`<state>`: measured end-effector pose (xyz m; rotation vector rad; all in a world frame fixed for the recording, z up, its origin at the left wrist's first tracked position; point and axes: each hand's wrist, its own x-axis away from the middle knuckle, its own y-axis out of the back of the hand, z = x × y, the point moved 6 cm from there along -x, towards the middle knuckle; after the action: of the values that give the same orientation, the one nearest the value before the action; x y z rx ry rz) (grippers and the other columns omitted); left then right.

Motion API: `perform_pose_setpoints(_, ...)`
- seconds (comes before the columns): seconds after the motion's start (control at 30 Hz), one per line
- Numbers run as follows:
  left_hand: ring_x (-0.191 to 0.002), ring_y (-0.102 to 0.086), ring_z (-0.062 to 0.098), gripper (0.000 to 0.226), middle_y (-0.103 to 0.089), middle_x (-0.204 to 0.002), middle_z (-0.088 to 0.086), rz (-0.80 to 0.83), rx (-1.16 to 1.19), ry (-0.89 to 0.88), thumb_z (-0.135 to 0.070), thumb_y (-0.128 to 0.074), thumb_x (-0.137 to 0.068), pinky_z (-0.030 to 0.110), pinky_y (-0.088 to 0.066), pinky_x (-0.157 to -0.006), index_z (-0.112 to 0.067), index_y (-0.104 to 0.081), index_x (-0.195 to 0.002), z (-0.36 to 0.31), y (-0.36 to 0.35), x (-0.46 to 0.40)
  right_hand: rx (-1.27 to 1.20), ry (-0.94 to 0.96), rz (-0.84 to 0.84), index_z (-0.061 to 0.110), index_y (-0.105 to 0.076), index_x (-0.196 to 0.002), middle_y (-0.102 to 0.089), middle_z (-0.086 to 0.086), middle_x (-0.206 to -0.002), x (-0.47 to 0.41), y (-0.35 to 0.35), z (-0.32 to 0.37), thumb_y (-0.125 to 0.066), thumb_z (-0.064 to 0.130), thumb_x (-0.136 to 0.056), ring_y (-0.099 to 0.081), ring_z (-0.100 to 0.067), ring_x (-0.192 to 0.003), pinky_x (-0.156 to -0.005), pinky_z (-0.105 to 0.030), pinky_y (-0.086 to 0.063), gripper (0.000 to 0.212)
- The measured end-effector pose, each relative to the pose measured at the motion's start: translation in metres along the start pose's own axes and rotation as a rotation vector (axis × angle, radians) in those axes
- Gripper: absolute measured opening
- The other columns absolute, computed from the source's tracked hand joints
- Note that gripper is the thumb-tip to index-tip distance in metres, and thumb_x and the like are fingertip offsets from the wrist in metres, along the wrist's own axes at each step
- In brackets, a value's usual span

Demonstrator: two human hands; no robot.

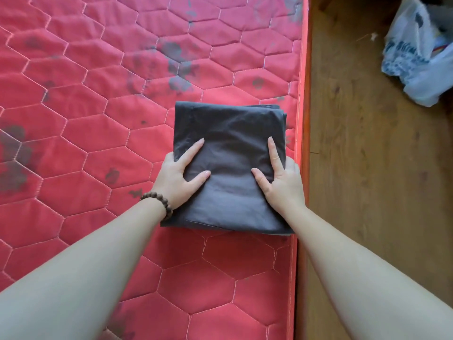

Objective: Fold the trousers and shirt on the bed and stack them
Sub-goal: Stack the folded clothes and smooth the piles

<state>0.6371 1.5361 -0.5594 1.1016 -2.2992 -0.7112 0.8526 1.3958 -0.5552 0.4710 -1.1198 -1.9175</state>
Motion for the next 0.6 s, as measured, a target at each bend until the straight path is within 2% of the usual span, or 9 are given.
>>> perform_pose_setpoints(0.1, -0.100, -0.048, 0.010, 0.073, -0.048, -0.112, -0.001, 0.046, -0.021, 0.028, -0.053, -0.066, -0.077, 0.021, -0.031, -0.098, -0.072, -0.020, -0.131, -0.002, 0.003, 0.000, -0.048, -0.059, 0.030, 0.068, 0.003, -0.136, -0.045, -0.004, -0.105, 0.004, -0.001, -0.001, -0.045, 0.067, -0.084, -0.046, -0.024, -0.100, -0.089, -0.036, -0.044, 0.071)
perform_pose_setpoints(0.2, -0.115, -0.053, 0.015, 0.077, -0.056, -0.126, 0.000, 0.124, -0.001, 0.030, -0.045, -0.070, -0.079, 0.020, -0.033, -0.100, -0.071, -0.020, -0.132, -0.004, 0.006, 0.001, -0.073, -0.103, 0.109, 0.072, 0.005, -0.133, -0.040, 0.001, -0.087, 0.005, 0.002, 0.001, -0.046, 0.070, -0.081, -0.051, -0.018, -0.073, -0.074, -0.032, -0.043, 0.072)
perform_pose_setpoints(0.23, -0.119, -0.052, 0.015, 0.078, -0.055, -0.130, -0.002, 0.152, 0.018, 0.037, -0.044, -0.070, -0.079, 0.020, -0.034, -0.102, -0.071, -0.020, -0.131, -0.004, 0.007, 0.003, -0.087, -0.111, 0.142, 0.073, 0.005, -0.132, -0.040, 0.002, -0.085, 0.006, 0.003, 0.001, -0.047, 0.070, -0.081, -0.050, -0.016, -0.070, -0.073, -0.031, -0.041, 0.074)
perform_pose_setpoints(0.37, -0.124, -0.049, 0.020, 0.079, -0.051, -0.132, 0.005, 0.233, 0.045, 0.075, -0.049, -0.071, -0.076, 0.035, -0.034, -0.111, -0.073, -0.019, -0.130, -0.002, 0.007, 0.020, -0.152, -0.125, 0.259, 0.075, 0.003, -0.130, -0.048, 0.000, -0.089, 0.019, 0.007, -0.002, -0.057, 0.067, -0.078, -0.052, -0.013, -0.079, -0.077, -0.031, -0.038, 0.080)
perform_pose_setpoints(0.43, -0.126, -0.047, 0.018, 0.081, -0.049, -0.135, 0.003, 0.265, 0.092, 0.078, -0.049, -0.071, -0.073, 0.033, -0.032, -0.112, -0.071, -0.019, -0.131, -0.001, 0.005, 0.036, -0.220, -0.133, 0.293, 0.074, -0.001, -0.131, -0.052, 0.003, -0.099, 0.030, 0.008, -0.002, -0.062, 0.061, -0.078, -0.053, -0.011, -0.087, -0.082, -0.028, -0.037, 0.082)
perform_pose_setpoints(0.5, -0.128, -0.046, 0.015, 0.083, -0.048, -0.137, -0.001, 0.281, 0.119, 0.081, -0.047, -0.072, -0.073, 0.029, -0.031, -0.111, -0.070, -0.019, -0.133, 0.001, 0.002, 0.056, -0.309, -0.146, 0.313, 0.074, -0.007, -0.132, -0.054, 0.014, -0.115, 0.045, 0.009, 0.000, -0.068, 0.052, -0.078, -0.053, -0.006, -0.102, -0.089, -0.018, -0.036, 0.084)
perform_pose_setpoints(0.57, -0.125, -0.048, 0.015, 0.083, -0.050, -0.135, 0.000, 0.269, 0.134, 0.110, -0.050, -0.070, -0.070, 0.032, -0.033, -0.111, -0.070, -0.019, -0.132, 0.002, 0.001, 0.077, -0.381, -0.157, 0.323, 0.073, -0.014, -0.132, -0.048, 0.036, -0.117, 0.063, 0.012, 0.006, -0.073, 0.042, -0.079, -0.049, 0.006, -0.110, -0.088, 0.000, -0.031, 0.085)
perform_pose_setpoints(0.6, -0.124, -0.049, 0.014, 0.083, -0.051, -0.134, 0.000, 0.257, 0.149, 0.125, -0.049, -0.071, -0.070, 0.033, -0.034, -0.111, -0.070, -0.020, -0.132, 0.002, 0.003, 0.087, -0.400, -0.164, 0.322, 0.072, -0.017, -0.132, -0.046, 0.040, -0.116, 0.073, 0.014, 0.009, -0.074, 0.039, -0.079, -0.049, 0.007, -0.112, -0.088, 0.003, -0.031, 0.086)
